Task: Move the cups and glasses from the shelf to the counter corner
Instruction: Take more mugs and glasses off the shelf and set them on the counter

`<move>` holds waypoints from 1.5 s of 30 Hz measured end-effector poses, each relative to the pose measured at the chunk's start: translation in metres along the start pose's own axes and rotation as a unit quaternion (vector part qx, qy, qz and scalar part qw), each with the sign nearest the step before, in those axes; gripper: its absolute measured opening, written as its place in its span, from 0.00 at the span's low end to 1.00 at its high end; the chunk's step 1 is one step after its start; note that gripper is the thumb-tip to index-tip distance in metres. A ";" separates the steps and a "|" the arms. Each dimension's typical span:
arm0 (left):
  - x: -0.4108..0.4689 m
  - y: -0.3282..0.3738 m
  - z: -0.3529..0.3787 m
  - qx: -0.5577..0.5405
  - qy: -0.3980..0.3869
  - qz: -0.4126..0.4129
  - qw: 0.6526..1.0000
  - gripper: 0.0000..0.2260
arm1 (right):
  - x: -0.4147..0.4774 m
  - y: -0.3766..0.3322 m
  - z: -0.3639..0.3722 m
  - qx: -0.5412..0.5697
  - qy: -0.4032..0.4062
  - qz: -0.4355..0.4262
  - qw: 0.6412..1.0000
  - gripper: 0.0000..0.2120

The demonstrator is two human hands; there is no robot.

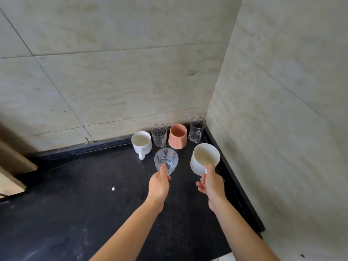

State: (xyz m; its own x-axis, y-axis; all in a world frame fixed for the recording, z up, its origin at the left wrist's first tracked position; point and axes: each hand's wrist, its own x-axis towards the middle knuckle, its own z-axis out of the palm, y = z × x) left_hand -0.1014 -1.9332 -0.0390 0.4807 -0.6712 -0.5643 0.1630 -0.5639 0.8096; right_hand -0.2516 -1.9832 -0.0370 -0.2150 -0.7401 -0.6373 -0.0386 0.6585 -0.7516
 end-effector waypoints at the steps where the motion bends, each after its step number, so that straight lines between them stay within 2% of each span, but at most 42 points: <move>1: 0.009 -0.001 0.006 0.003 0.001 -0.005 1.000 0.22 | 0.012 0.000 0.004 -0.001 0.002 0.007 1.000 0.20; 10: 0.090 -0.012 0.080 0.034 -0.009 -0.073 0.997 0.24 | 0.124 0.001 0.026 -0.042 -0.015 0.045 0.998 0.20; 19: 0.115 -0.015 0.127 0.029 -0.010 -0.094 0.995 0.24 | 0.165 0.000 0.019 -0.057 -0.030 0.048 0.997 0.19; 25: 0.113 -0.016 0.136 0.046 -0.016 -0.064 0.997 0.23 | 0.172 0.000 0.020 -0.055 -0.041 0.041 0.997 0.19; 29: 0.111 -0.013 0.128 0.063 -0.035 -0.050 0.996 0.27 | 0.172 0.004 0.017 -0.087 -0.040 0.021 0.995 0.22; 31: 0.109 -0.011 0.124 0.072 -0.046 -0.037 0.996 0.24 | 0.169 0.004 0.014 -0.117 -0.048 0.004 0.992 0.22; 35: 0.095 0.004 0.104 0.104 -0.056 0.008 0.993 0.19 | 0.156 -0.003 0.005 -0.235 -0.032 -0.063 0.969 0.23; 38: 0.083 0.019 0.073 0.170 -0.034 0.114 0.978 0.19 | 0.139 -0.020 -0.001 -0.302 -0.003 -0.087 0.949 0.20; 40: 0.075 0.033 0.046 0.220 -0.004 0.180 0.959 0.17 | 0.120 -0.039 -0.001 -0.337 0.014 -0.135 0.932 0.25; 43: 0.061 0.061 -0.002 0.272 0.060 0.284 0.917 0.17 | 0.079 -0.077 0.011 -0.287 0.022 -0.307 0.907 0.23; 45: 0.043 0.086 -0.041 0.301 0.113 0.351 0.879 0.20 | 0.042 -0.105 0.025 -0.246 0.020 -0.435 0.866 0.20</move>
State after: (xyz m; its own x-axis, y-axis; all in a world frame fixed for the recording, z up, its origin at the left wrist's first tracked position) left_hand -0.0316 -1.9912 0.0124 0.4499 -0.8817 0.1421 -0.6960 -0.2464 0.6745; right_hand -0.2324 -2.0866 0.0108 0.0712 -0.9866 0.1470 -0.6125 -0.1596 -0.7742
